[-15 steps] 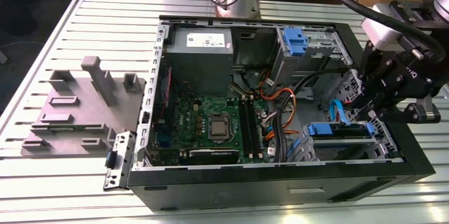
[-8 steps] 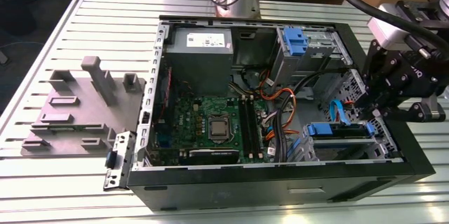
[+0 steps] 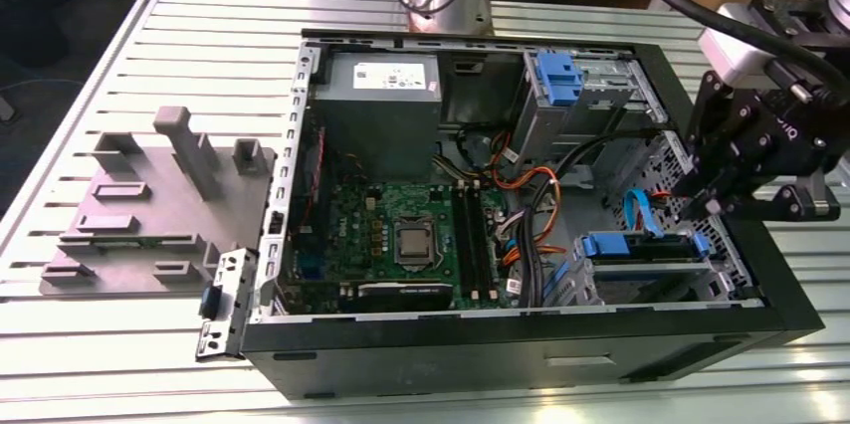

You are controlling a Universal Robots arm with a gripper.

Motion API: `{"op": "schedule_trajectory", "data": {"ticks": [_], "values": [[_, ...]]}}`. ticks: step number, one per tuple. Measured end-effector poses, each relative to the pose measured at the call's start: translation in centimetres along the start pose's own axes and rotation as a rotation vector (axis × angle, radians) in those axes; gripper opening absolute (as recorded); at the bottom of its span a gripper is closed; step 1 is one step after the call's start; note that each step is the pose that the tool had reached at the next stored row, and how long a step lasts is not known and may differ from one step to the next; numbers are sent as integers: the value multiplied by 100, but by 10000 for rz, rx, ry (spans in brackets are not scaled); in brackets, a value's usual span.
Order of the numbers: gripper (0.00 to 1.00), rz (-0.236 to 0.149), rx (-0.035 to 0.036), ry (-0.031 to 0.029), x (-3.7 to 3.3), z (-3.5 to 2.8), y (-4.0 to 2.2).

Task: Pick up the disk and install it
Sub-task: 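Insert the second disk wire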

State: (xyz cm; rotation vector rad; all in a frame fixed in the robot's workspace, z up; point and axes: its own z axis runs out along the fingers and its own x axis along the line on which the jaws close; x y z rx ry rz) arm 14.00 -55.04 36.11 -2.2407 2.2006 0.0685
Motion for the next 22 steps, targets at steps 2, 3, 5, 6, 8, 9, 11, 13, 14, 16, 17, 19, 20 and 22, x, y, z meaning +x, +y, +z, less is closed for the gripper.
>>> {"op": "schedule_trajectory", "data": {"ticks": [2, 3, 5, 6, 8, 9, 11, 13, 14, 16, 17, 19, 20, 22], "values": [[29, 1, -2, 0, -19, 9, -25], [29, 1, -6, 0, -27, 15, -39], [29, 1, -14, -3, -41, 29, -72], [29, 1, -17, -3, -48, 36, -88], [29, 1, -28, 0, -59, 48, -125], [29, 1, -33, 0, -63, 55, -143], [29, 2, -43, -1, -70, 69, -179], [29, 2, -53, -1, -78, 86, -208], [29, 2, -58, 0, -83, 96, -221], [29, 3, -69, 0, -95, 115, -241], [29, 3, -76, -2, -101, 123, -252], [29, 3, -84, -1, -108, 132, -267], [29, 3, -85, -2, -110, 140, -269], [29, 5, -86, -3, -112, 163, -271]]}}
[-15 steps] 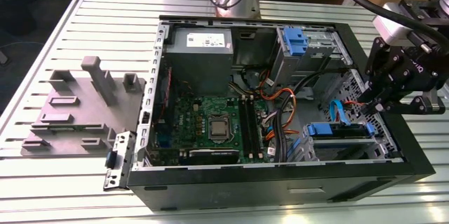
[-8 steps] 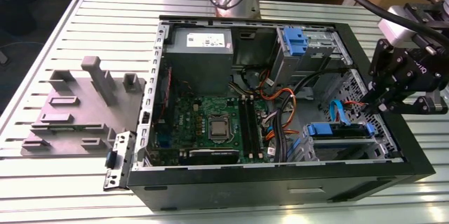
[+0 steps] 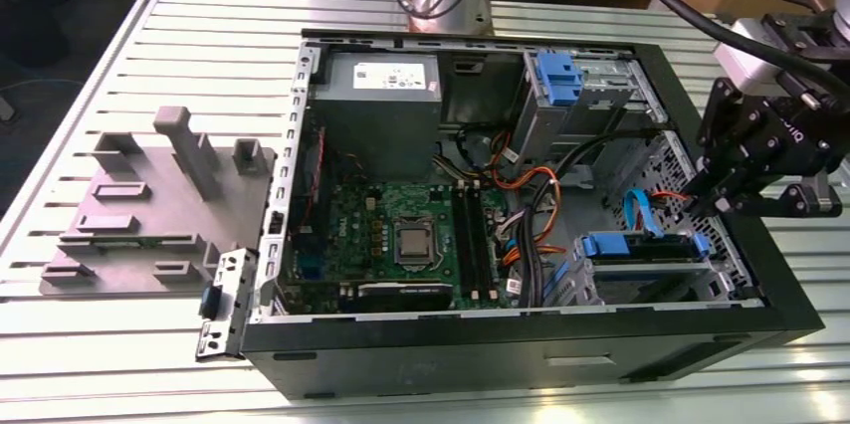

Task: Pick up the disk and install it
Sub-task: 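Insert the second disk wire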

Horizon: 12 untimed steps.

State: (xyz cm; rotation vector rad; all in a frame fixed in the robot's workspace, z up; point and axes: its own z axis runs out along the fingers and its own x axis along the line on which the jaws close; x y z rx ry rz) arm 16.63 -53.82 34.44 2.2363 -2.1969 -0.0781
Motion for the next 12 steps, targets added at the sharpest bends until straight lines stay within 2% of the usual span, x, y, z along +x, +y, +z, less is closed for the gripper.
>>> {"op": "schedule_trajectory", "data": {"ticks": [9, 10, 12], "values": [[29, -2, -1, 2, 0, 5, -1], [28, -2, -1, 2, 0, 5, -1], [16, -2, -1, 2, 0, 5, -1]]}}
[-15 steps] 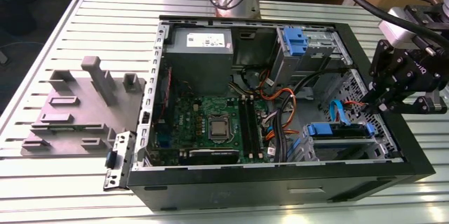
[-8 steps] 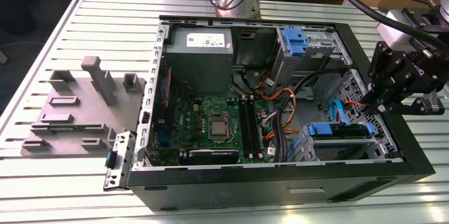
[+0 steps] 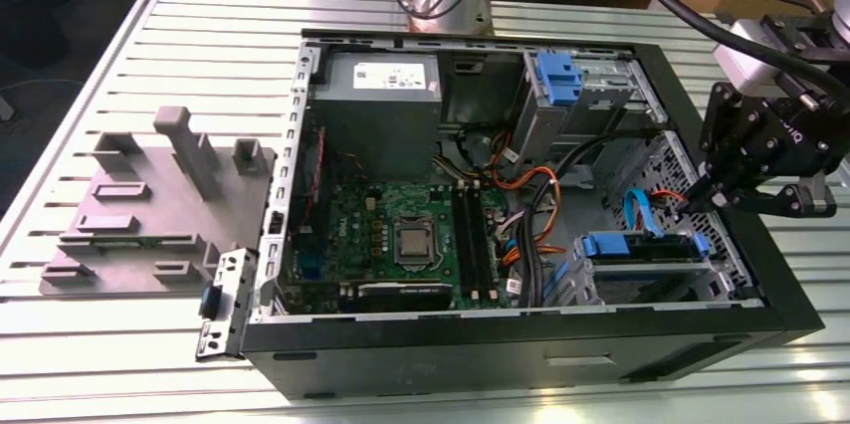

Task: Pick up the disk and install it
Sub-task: 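Insert the second disk wire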

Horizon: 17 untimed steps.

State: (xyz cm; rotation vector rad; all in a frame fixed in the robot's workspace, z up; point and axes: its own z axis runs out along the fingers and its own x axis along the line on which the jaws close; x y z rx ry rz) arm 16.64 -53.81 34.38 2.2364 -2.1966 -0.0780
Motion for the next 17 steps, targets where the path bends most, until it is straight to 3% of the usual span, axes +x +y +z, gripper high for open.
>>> {"op": "schedule_trajectory", "data": {"ticks": [7, 12, 17], "values": [[16, 0, 0, -2, 0, 2, 2], [16, -1, 32, 0, -2, 5, 90], [16, -2, 47, 0, 22, 5, 112]]}}
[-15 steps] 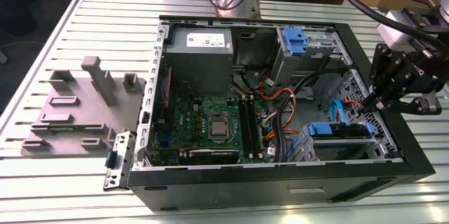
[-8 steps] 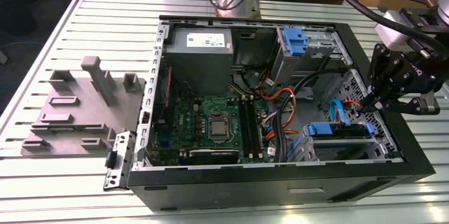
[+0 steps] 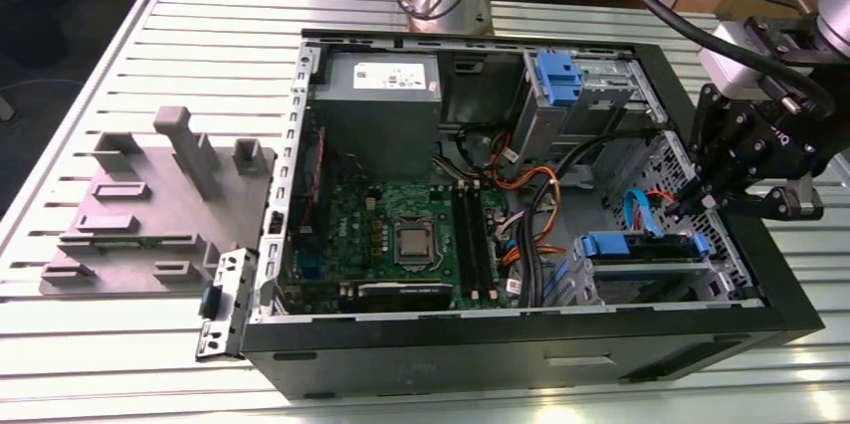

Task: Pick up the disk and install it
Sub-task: 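Insert the second disk wire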

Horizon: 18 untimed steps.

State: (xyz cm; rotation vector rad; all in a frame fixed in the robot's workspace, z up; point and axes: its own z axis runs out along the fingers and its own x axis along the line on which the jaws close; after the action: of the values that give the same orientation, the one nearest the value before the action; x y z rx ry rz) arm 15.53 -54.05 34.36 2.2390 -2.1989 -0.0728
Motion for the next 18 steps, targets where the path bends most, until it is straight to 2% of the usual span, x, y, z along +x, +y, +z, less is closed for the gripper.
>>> {"op": "schedule_trajectory", "data": {"ticks": [8, 18], "values": [[16, 0, 6, 1, 75, -2, 13], [16, 0, 6, 0, 91, -2, 15]]}}
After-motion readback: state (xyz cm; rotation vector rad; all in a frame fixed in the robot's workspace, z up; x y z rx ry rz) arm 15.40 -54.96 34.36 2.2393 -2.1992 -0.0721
